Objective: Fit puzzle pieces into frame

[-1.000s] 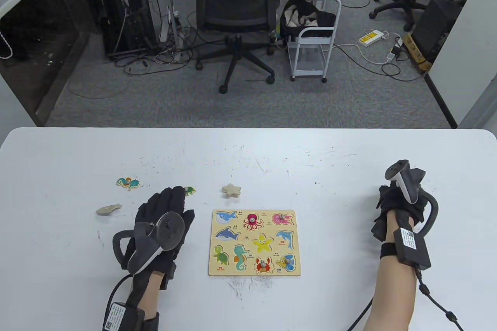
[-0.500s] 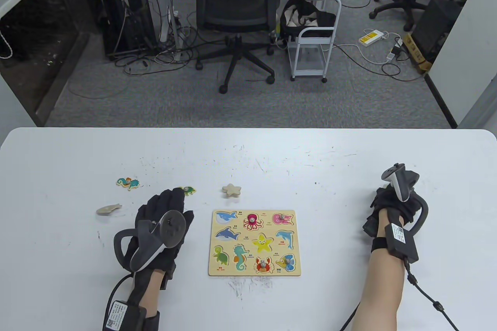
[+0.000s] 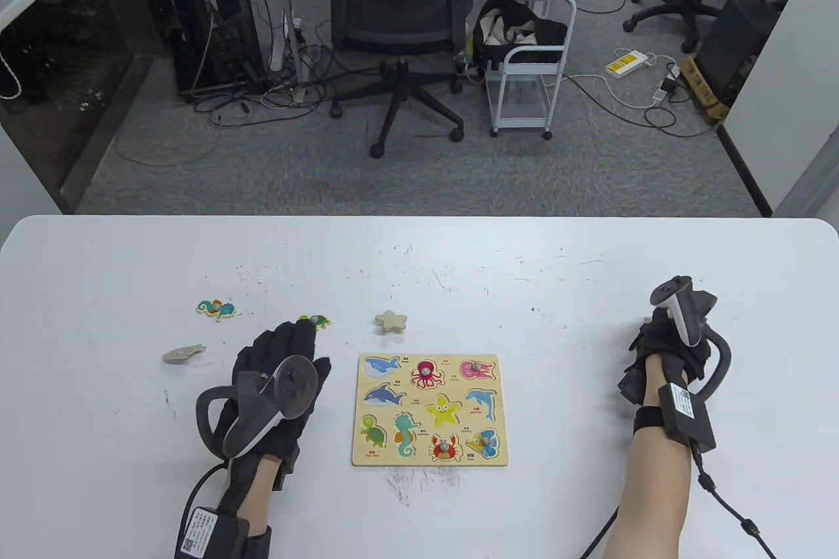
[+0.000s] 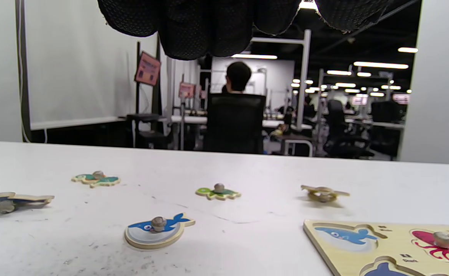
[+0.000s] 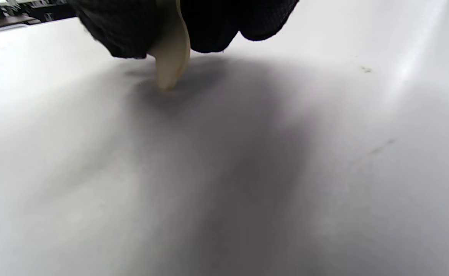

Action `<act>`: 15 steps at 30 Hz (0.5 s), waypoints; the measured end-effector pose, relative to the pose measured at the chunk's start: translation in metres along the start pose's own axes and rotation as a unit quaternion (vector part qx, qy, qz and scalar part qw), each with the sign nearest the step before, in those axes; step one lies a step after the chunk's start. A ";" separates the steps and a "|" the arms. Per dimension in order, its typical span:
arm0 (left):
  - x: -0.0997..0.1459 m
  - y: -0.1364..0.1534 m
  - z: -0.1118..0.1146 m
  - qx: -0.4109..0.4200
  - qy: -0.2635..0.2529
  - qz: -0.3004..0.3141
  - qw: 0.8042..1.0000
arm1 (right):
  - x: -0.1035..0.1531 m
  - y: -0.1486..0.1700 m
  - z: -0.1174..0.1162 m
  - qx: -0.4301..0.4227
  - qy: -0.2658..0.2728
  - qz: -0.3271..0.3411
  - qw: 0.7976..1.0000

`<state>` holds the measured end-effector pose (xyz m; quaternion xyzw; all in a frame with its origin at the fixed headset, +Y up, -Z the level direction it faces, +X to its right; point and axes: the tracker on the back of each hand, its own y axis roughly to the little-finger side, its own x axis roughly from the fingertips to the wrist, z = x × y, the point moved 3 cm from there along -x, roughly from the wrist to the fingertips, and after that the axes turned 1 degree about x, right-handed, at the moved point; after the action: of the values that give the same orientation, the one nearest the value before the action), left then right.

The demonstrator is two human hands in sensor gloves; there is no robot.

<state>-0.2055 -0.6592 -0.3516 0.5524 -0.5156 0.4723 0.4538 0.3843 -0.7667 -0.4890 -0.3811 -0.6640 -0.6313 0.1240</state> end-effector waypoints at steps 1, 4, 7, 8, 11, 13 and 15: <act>0.000 -0.002 -0.001 0.002 -0.001 0.003 1.000 | 0.005 0.000 0.002 -0.014 -0.001 0.021 1.000; 0.001 -0.005 -0.001 0.004 0.000 0.009 1.000 | 0.023 -0.001 0.007 -0.045 -0.015 0.069 0.997; 0.003 -0.011 -0.001 0.008 0.001 0.018 1.000 | 0.048 -0.005 0.012 -0.083 -0.027 0.122 0.989; 0.003 -0.013 -0.001 0.008 0.000 0.022 1.000 | 0.060 -0.007 0.014 -0.096 -0.031 0.144 0.984; 0.006 -0.021 -0.003 0.012 -0.005 0.035 0.999 | 0.096 -0.016 0.020 -0.128 -0.043 0.208 0.969; 0.009 -0.027 -0.005 0.016 -0.007 0.045 0.999 | 0.124 -0.022 0.021 -0.148 -0.051 0.250 0.956; 0.010 -0.031 -0.005 0.035 -0.001 0.059 0.998 | 0.150 -0.028 0.019 -0.166 -0.063 0.283 0.943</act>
<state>-0.1746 -0.6538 -0.3413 0.5373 -0.5309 0.5151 0.4052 0.2699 -0.6944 -0.4167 -0.6071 -0.4211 -0.6464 0.1904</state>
